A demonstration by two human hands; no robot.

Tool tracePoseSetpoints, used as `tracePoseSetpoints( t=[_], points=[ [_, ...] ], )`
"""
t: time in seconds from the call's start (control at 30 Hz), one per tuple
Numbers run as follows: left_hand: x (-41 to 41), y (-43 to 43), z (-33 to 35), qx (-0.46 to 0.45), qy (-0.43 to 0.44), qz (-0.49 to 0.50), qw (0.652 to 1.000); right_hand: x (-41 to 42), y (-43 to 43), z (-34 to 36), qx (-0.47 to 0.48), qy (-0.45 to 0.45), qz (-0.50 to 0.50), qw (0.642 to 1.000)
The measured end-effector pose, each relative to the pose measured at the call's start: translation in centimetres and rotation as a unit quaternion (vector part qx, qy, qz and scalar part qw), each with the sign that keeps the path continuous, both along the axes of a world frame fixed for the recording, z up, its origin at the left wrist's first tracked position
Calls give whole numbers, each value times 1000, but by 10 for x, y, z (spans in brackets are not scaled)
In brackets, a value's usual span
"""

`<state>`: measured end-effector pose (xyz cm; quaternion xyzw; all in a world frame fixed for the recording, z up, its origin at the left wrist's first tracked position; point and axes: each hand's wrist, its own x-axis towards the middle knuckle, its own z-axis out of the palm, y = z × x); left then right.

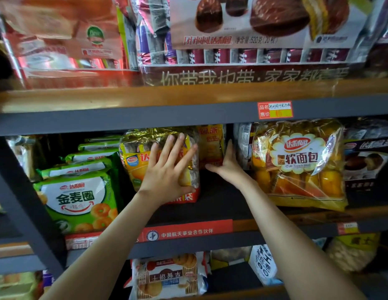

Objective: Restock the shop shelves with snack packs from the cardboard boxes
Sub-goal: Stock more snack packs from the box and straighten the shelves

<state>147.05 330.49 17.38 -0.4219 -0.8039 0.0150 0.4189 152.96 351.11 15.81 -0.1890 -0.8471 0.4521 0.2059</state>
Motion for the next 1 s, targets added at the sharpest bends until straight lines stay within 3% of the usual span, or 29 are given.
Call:
tracePoseSetpoints(
  t=[0.17, 0.33, 0.67, 0.77, 0.83, 1.0],
  points=[
    [-4, -3, 0, 0, 6, -4, 1000, -12, -1, 1, -75, 16, 7, 997],
    [-6, -2, -2, 3, 30, -1, 1000, -16, 3, -1, -36, 32, 21, 999],
    [-3, -9, -2, 20, 31, -5, 999, -22, -3, -5, -13, -56, 96, 994],
    [-2, -14, -1, 21, 38, -18, 999, -31, -2, 0, -10, -17, 49, 999],
    [-3, -19, 1, 28, 41, -21, 999, -35, 3, 7, -56, 7, -6, 998],
    [-5, -33, 4, 25, 31, 7, 999, -51, -4, 12, -80, -18, 43, 996]
  ],
)
